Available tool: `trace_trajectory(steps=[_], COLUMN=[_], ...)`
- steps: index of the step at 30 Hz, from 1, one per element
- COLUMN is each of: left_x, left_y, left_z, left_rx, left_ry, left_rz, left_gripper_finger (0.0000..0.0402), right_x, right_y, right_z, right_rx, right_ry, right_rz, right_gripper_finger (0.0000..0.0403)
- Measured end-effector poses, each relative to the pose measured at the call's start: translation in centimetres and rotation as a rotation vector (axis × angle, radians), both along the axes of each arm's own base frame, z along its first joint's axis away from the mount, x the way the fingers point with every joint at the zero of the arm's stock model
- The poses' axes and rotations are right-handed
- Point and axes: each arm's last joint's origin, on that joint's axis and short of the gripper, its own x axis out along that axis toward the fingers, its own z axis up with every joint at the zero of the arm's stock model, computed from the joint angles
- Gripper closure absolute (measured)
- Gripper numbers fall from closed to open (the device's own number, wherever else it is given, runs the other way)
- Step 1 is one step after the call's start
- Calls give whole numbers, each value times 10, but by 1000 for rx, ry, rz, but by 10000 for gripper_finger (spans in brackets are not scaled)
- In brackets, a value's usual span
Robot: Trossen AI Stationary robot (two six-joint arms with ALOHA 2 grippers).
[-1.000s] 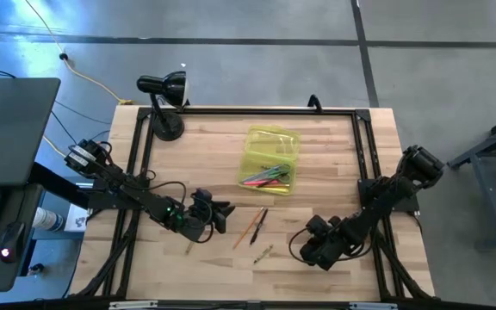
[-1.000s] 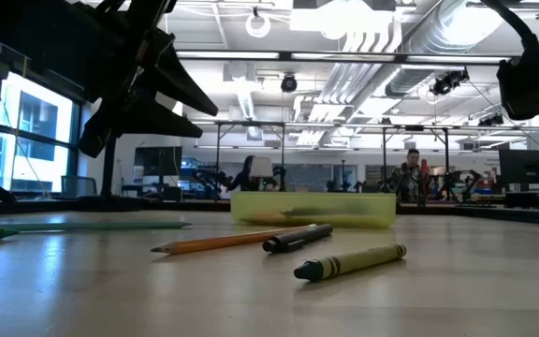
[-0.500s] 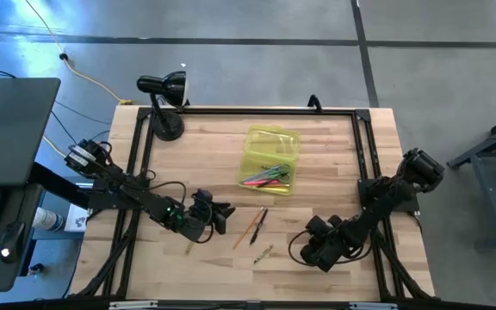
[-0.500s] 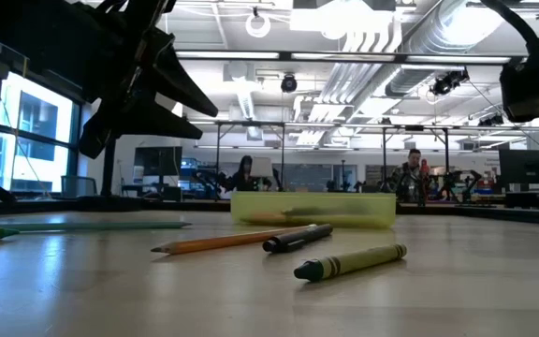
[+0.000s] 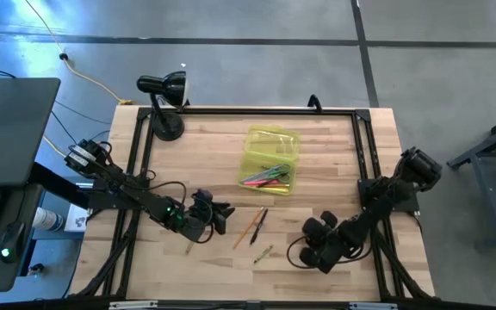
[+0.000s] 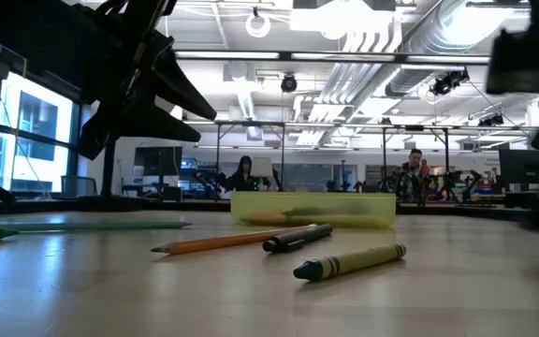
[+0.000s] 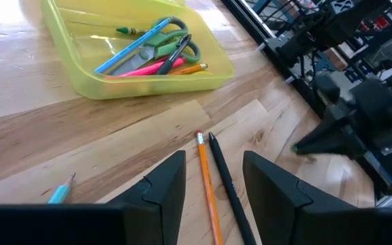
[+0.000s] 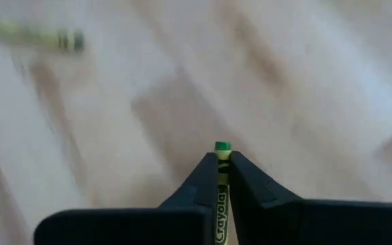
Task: Pick & place school supplies into a supply box
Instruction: Put the right light green crayon into the yellow supply box
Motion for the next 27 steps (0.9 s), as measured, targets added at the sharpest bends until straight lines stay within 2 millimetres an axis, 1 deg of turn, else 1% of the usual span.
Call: trace_trajectory(steps=[4, 7, 9, 12, 14, 16, 18, 21, 23, 25, 27], left_x=[0, 0, 0, 0, 0, 0, 0, 0, 0, 0, -1], left_y=[0, 0, 0, 0, 0, -1, -1, -1, 0, 0, 0], left_z=[0, 0, 0, 0, 0, 0, 0, 0, 0, -1, -1], left_rx=[-1, -1, -2, -9, -12, -18, -18, -17, -15, -12, -9], left_ry=[0, 0, -1, -4, -3, 1, 1, 1, 0, 6, 12], left_rz=[1, 2, 2, 4, -1, -11, -11, -10, -7, -7, -7], left_gripper_finger=[222, 222, 222, 222, 222, 222, 222, 222, 222, 222, 222], right_x=[9, 23, 34, 49, 57, 66, 73, 80, 83, 86, 88], right_y=[-14, -34, -53, -86, -109, -129, -147, -167, -177, -183, -187], right_z=[10, 25, 37, 58, 70, 77, 80, 73, 62, 51, 45], right_rx=[-140, -244, -315, -397, -409, -379, -326, -282, -305, -344, -370], right_ry=[-88, -150, -171, -184, -182, -194, -219, -207, -147, -84, -54], right_rz=[6, 7, 19, 62, 136, 253, 339, 360, 367, 417, 450], right_gripper_finger=[399, 399, 400, 401, 401, 402, 402, 402, 402, 402, 401])
